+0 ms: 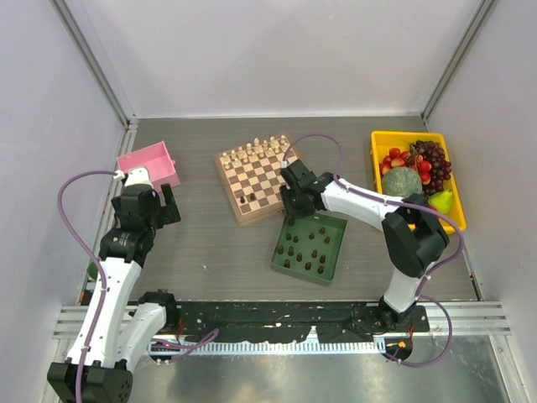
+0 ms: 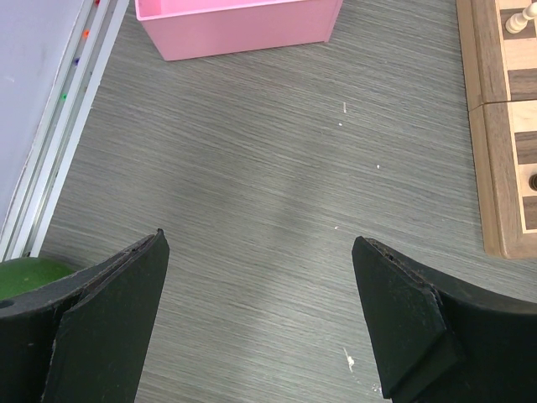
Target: Set up the chess pieces on the board
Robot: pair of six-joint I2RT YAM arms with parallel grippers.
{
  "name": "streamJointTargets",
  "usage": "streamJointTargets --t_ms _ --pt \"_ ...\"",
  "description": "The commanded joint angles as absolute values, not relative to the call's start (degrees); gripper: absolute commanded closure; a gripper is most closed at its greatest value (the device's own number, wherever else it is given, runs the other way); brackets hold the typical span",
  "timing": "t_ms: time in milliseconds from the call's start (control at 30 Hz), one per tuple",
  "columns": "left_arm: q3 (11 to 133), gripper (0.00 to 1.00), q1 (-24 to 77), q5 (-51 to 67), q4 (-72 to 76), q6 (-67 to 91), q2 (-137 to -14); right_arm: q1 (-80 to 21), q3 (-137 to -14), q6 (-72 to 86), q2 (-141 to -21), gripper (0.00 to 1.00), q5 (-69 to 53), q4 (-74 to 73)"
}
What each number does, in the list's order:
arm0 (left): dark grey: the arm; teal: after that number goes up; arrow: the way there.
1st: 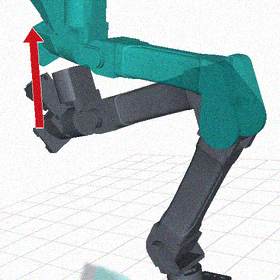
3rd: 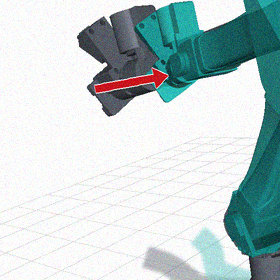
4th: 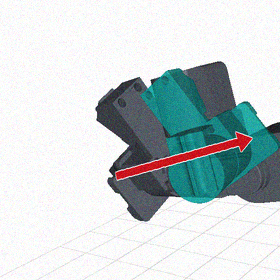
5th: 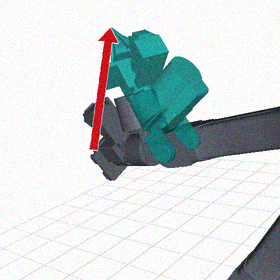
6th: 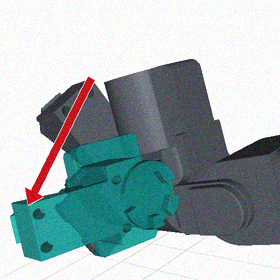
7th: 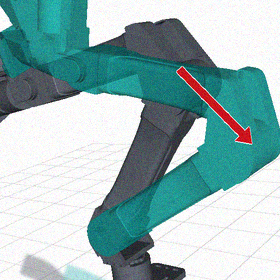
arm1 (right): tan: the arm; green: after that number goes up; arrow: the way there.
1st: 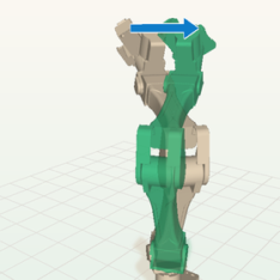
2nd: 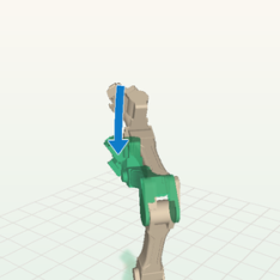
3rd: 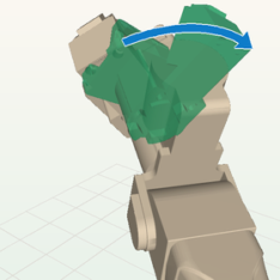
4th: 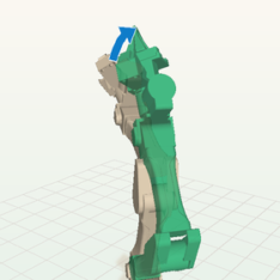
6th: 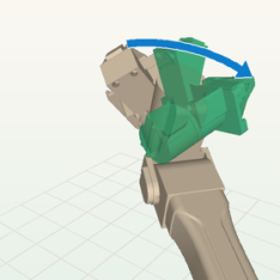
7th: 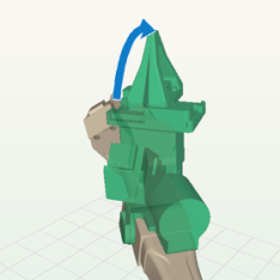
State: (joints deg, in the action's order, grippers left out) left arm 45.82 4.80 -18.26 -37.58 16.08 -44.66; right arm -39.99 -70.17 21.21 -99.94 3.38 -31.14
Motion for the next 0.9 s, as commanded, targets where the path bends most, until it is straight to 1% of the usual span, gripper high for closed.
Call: streamJointTargets --t_ms 0,867 --pt "46.49 0.01 4.57 -18.72 -36.39 15.73 -44.74 -39.9 -71.46 22.24 -101.69 0.62 3.78 -27.78" --pt "46.58 0.01 4.48 -18.63 -36.39 15.73 -44.91 -39.73 -69.35 21.71 -104.33 0.72 4.74 -23.29"
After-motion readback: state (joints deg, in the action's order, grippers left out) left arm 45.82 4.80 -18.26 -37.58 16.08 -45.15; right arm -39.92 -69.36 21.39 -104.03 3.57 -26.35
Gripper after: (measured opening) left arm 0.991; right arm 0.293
